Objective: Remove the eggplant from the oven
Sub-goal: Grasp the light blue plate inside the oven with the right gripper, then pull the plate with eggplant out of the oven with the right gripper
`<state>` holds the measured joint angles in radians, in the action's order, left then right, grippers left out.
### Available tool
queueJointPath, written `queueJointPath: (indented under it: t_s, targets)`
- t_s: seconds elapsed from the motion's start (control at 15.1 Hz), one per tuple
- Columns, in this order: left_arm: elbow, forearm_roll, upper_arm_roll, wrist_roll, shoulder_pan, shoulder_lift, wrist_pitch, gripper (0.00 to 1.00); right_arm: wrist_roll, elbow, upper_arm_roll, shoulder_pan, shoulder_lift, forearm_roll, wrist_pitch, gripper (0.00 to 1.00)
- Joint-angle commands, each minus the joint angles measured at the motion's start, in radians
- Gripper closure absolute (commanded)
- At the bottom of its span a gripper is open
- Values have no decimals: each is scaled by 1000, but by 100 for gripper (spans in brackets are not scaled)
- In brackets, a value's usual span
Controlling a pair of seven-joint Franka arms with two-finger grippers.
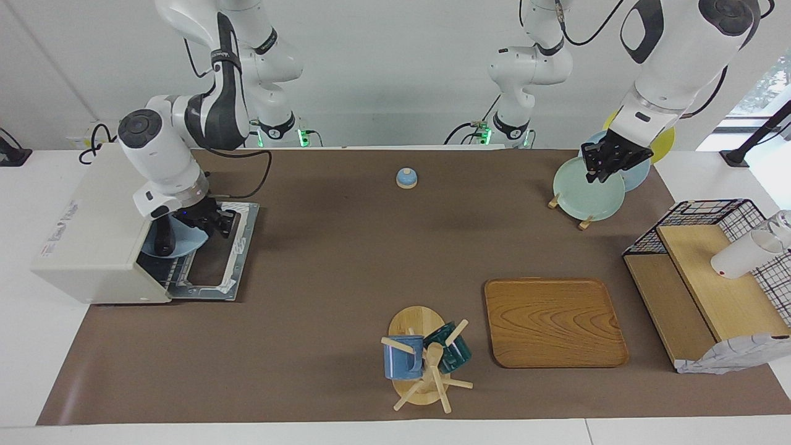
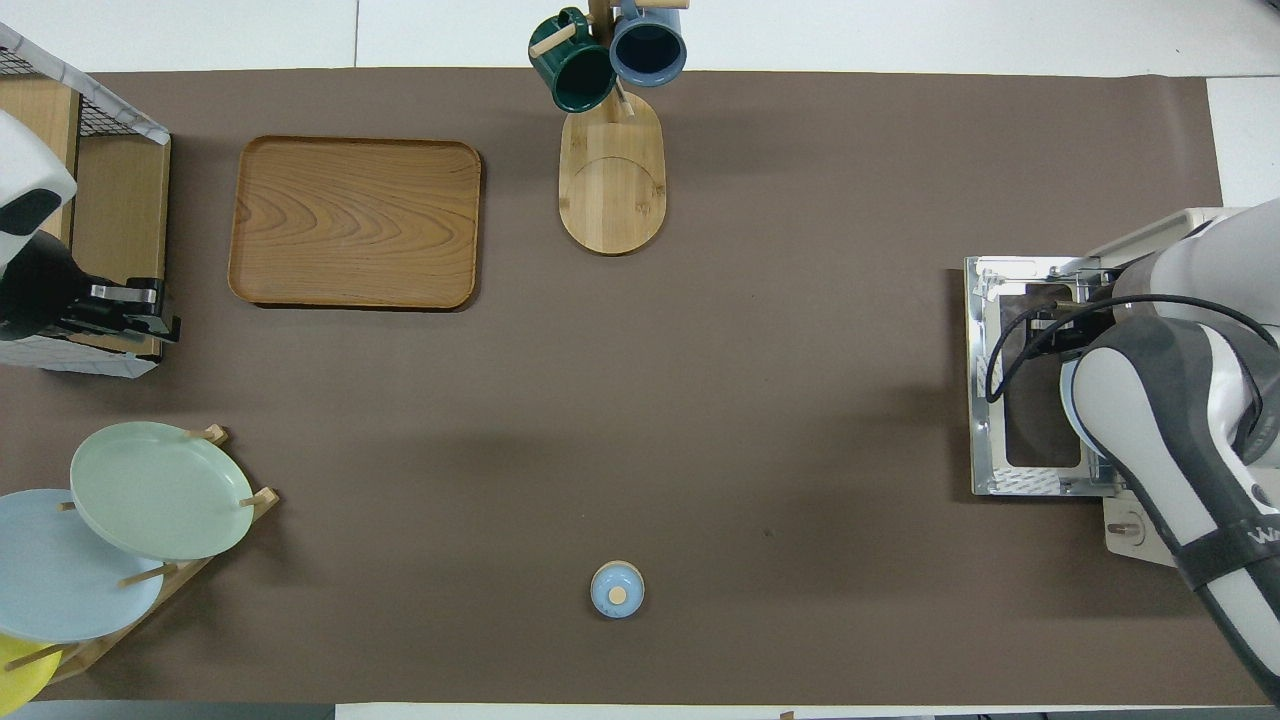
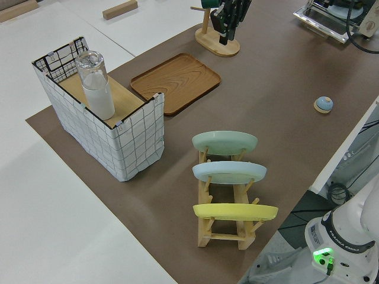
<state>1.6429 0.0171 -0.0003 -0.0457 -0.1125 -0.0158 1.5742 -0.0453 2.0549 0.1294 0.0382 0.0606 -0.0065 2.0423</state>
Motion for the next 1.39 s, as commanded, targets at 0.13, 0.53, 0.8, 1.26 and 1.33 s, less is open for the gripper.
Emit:
queueJointPath:
  t_s: [0.13, 0.53, 0.8, 1.26, 1.33]
  targets:
    - [8, -8, 2, 0, -1, -4, 15, 0, 30, 99, -4, -31, -41, -9, 60, 64]
    - [8, -8, 2, -5, -1, -4, 17, 100, 100, 162, -4, -32, -51, -12, 122, 100]
    - [5, -5, 2, -3, 0, -4, 17, 100, 35, 90, -13, 63, -38, -30, 23, 100]
    - [2, 15, 2, 6, 4, -4, 20, 1, -420, -179, -14, 452, 47, -79, -165, 100]
    - [2, 15, 2, 7, 4, -4, 21, 0, -517, -232, -14, 504, 85, -76, -178, 100]
